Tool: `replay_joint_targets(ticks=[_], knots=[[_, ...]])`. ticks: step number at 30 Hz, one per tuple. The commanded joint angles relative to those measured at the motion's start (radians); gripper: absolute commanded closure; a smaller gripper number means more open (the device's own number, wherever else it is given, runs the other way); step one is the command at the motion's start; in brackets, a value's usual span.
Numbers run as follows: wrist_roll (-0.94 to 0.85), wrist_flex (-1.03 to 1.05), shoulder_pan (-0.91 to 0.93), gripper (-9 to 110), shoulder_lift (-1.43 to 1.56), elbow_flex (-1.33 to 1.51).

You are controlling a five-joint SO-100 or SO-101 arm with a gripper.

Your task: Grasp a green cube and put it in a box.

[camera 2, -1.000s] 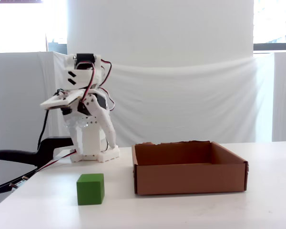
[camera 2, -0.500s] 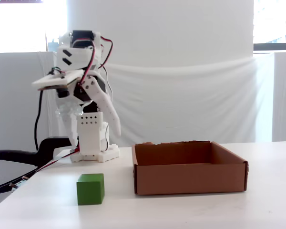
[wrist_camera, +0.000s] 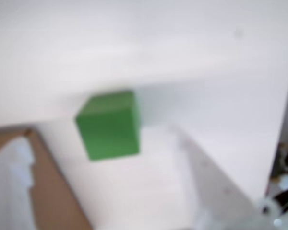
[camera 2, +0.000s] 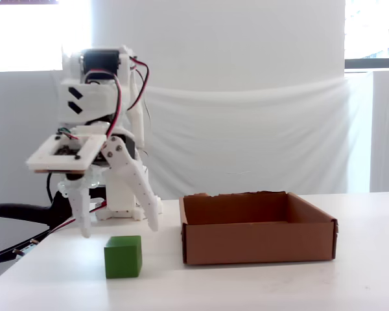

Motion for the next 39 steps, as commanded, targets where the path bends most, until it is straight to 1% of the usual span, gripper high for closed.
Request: replay_joint_targets(ticks=[1,12,17,26,39], knots=[[-0.020,-0.041,-0.020,64,-0.005,-0.015],[-0.023,-0.210,-0.040,66,-0.011,0.121],[-0.025,-0.233,-0.043,69,-0.025,0.143],[-0.025,-0.236,-0.058,73,-0.067,0.144],[-0.014,-0.141,-0.067,79,-0.077,0.095]])
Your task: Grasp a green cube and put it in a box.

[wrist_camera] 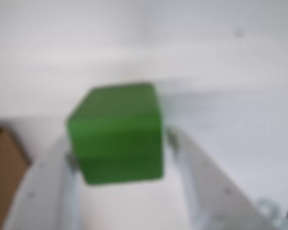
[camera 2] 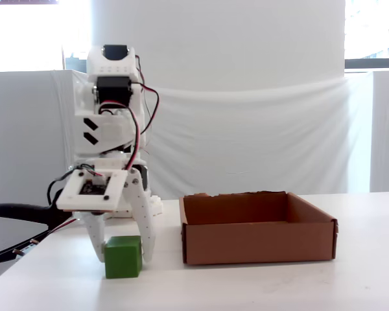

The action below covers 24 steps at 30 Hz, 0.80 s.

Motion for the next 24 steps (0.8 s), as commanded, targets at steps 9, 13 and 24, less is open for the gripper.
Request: replay_joint_targets(ticks=[9,13,24], knots=[[-0.008,0.025,0.002,75,-0.002,-0.115],[-0.008,0.017,0.003,77,-0.015,-0.123],[-0.008,0.005,-0.011,84,-0.046,-0.115]])
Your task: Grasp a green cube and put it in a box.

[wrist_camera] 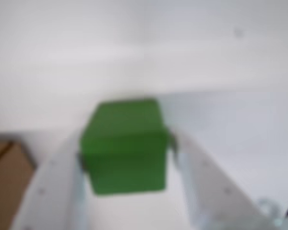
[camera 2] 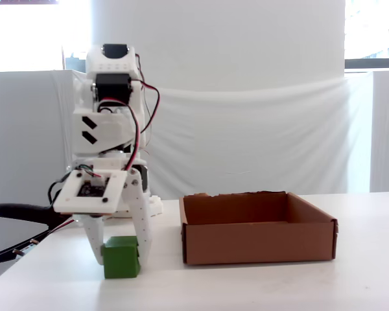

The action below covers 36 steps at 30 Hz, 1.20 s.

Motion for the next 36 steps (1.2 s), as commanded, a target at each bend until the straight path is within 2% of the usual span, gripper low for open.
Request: replay_joint_targets(ticks=[1,11,21,28,36], knots=[[-0.008,-0.008,-0.012,84,0.008,-0.040],[-0.008,0.037,-0.015,87,0.012,-0.069],[0.023,0.342,-0.064,87,0.107,-0.264],[0.109,0.600,-0.186,87,0.144,-0.433],[0.249,0.611,-0.416,87,0.229,-0.387]])
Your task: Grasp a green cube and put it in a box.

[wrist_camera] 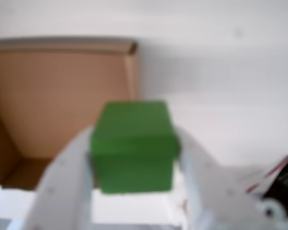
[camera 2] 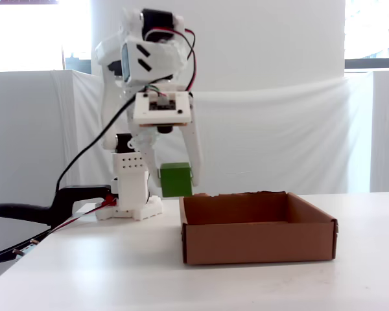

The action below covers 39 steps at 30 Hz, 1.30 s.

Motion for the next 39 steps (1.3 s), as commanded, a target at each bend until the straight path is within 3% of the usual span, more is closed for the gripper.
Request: replay_joint_targets(ticks=[1,8,14,23,32,39], knots=[[0.035,0.002,-0.092,87,0.081,0.009],[0.064,-0.101,-0.241,87,0.158,0.218],[0.066,-0.411,-0.348,87,0.181,0.517],[0.066,-0.526,-0.377,80,0.160,0.629],[0.063,-0.354,-0.305,75,0.193,0.474],[0.057,-0.213,-0.078,76,0.354,0.337]])
